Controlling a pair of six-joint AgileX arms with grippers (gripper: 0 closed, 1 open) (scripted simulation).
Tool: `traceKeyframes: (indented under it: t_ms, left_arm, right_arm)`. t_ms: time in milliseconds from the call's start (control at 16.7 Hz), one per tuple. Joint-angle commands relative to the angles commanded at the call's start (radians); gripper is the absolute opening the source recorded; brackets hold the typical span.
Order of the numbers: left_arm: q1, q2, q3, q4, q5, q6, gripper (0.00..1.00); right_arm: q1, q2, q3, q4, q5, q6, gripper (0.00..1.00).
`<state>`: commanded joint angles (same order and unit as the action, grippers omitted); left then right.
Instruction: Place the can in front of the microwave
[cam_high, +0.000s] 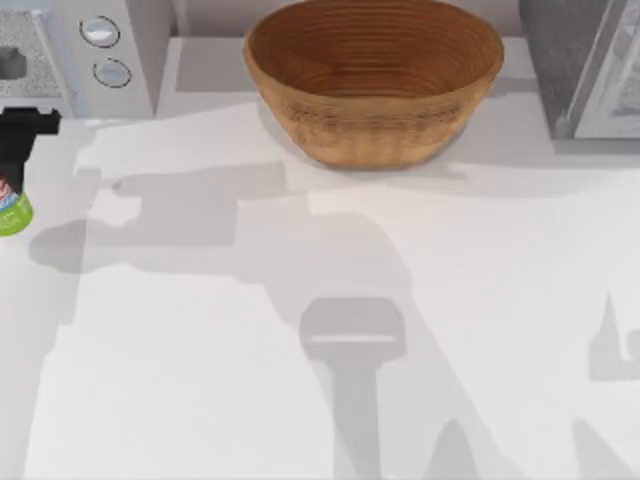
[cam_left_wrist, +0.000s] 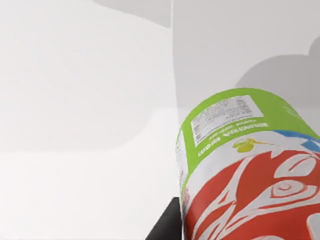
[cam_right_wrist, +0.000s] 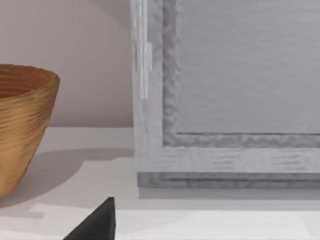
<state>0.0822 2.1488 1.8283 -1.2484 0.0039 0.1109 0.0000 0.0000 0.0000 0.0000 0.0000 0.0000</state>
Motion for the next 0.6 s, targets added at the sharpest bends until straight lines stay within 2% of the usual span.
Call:
traceKeyframes:
  t_ms: [360, 600]
  left_arm:
    - [0.0, 0.0, 0.0, 0.0, 0.0, 0.0, 0.98]
    - [0.0, 0.0, 0.0, 0.0, 0.0, 0.0, 1.0]
  right_arm:
    - [0.0, 0.0, 0.0, 0.0, 0.0, 0.0, 1.0]
    - [0.0, 0.0, 0.0, 0.0, 0.0, 0.0, 1.0]
